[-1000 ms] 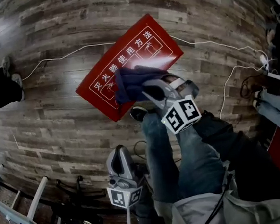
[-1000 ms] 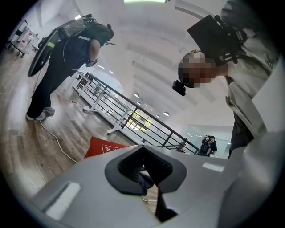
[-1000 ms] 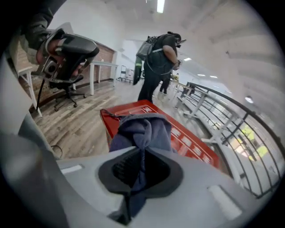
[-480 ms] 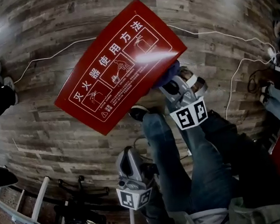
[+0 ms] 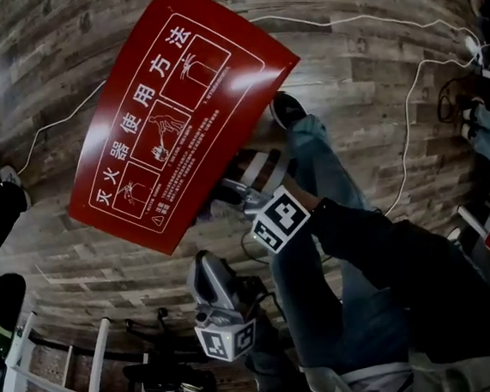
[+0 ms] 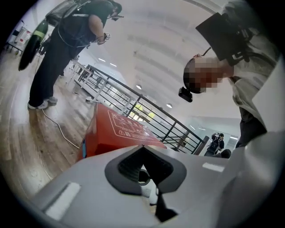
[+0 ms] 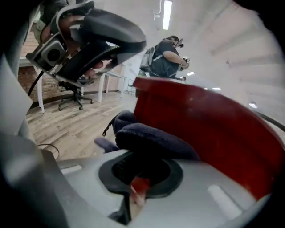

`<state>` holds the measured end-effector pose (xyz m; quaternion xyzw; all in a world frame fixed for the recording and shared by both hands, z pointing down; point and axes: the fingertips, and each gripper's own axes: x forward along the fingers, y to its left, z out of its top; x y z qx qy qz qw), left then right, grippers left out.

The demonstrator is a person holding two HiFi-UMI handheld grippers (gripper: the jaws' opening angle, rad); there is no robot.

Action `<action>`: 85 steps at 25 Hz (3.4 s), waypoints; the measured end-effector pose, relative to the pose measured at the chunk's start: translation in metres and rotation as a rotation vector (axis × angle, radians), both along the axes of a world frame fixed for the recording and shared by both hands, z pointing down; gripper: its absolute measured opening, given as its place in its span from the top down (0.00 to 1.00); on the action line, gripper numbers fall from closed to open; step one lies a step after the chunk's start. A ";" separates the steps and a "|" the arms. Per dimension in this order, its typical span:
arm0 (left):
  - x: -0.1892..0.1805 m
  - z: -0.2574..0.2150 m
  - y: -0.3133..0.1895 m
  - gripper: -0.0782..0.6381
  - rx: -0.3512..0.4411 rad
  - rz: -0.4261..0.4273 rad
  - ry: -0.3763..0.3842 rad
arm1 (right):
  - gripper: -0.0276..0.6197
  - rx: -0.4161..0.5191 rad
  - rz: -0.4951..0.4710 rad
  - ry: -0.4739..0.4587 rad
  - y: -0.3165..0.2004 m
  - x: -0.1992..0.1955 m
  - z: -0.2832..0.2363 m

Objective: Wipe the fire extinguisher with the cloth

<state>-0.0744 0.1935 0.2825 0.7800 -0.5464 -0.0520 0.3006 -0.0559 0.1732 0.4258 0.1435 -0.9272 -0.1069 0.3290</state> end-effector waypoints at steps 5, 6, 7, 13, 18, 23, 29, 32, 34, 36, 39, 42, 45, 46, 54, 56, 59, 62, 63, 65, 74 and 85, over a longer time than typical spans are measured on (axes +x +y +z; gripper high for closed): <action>0.003 0.045 -0.009 0.88 -0.058 -0.015 -0.006 | 0.92 -0.080 0.405 0.115 -0.083 0.152 0.054; 0.003 0.053 -0.010 0.88 -0.074 -0.034 0.003 | 0.92 -0.093 0.494 0.118 -0.099 0.177 0.058; 0.004 0.060 -0.010 0.88 -0.087 -0.052 0.012 | 0.92 -0.104 0.563 0.113 -0.111 0.193 0.058; 0.007 0.073 -0.002 0.88 -0.126 -0.129 0.043 | 0.92 -0.245 0.425 0.065 -0.061 0.091 0.068; -0.008 0.071 0.001 0.88 -0.143 -0.179 0.039 | 0.92 -0.332 0.154 -0.064 0.006 -0.021 0.069; -0.026 0.069 0.004 0.88 -0.143 -0.153 0.013 | 0.92 -0.317 0.281 0.008 -0.025 0.032 0.114; -0.030 0.078 0.009 0.88 -0.142 -0.133 0.013 | 0.92 -0.320 0.596 0.088 -0.091 0.147 0.158; -0.020 0.086 0.011 0.88 -0.164 -0.109 0.015 | 0.92 -0.361 0.632 0.056 -0.084 0.131 0.156; -0.013 0.090 0.011 0.88 -0.173 -0.101 0.019 | 0.92 -0.407 0.568 0.027 -0.064 0.096 0.149; -0.008 0.092 0.006 0.88 -0.172 -0.105 0.027 | 0.92 -0.431 0.429 -0.022 -0.040 0.048 0.130; -0.003 0.084 0.000 0.88 -0.161 -0.116 0.049 | 0.92 -0.401 0.218 -0.125 -0.009 -0.009 0.074; 0.006 0.063 -0.001 0.88 -0.131 -0.106 0.074 | 0.92 -0.356 0.199 -0.195 -0.009 0.001 0.021; 0.012 0.044 -0.002 0.88 -0.107 -0.100 0.109 | 0.92 -0.315 0.359 -0.196 -0.043 0.068 -0.009; 0.012 0.038 -0.003 0.88 -0.098 -0.101 0.117 | 0.92 -0.289 0.425 -0.196 -0.057 0.095 -0.018; -0.009 0.014 -0.003 0.88 -0.042 -0.180 0.147 | 0.92 -0.179 0.415 -0.223 -0.052 0.142 -0.106; -0.012 0.007 -0.001 0.88 -0.031 -0.180 0.151 | 0.92 -0.113 0.347 -0.207 -0.042 0.134 -0.139; -0.016 -0.002 0.003 0.88 -0.003 -0.172 0.166 | 0.92 0.020 0.302 -0.145 -0.076 0.131 -0.167; -0.022 -0.011 0.010 0.88 0.019 -0.185 0.185 | 0.92 0.127 0.297 0.025 -0.122 0.129 -0.150; -0.024 -0.014 0.012 0.88 0.024 -0.189 0.190 | 0.92 0.152 0.284 0.101 -0.130 0.124 -0.144; -0.027 -0.018 0.016 0.88 0.037 -0.196 0.198 | 0.92 0.173 0.231 0.192 -0.131 0.097 -0.137; -0.051 -0.023 0.025 0.88 0.046 -0.179 0.198 | 0.92 0.100 -0.019 0.041 -0.075 -0.015 -0.132; 0.029 -0.023 -0.006 0.88 0.049 -0.134 0.232 | 0.92 0.064 0.382 0.113 -0.170 0.151 -0.123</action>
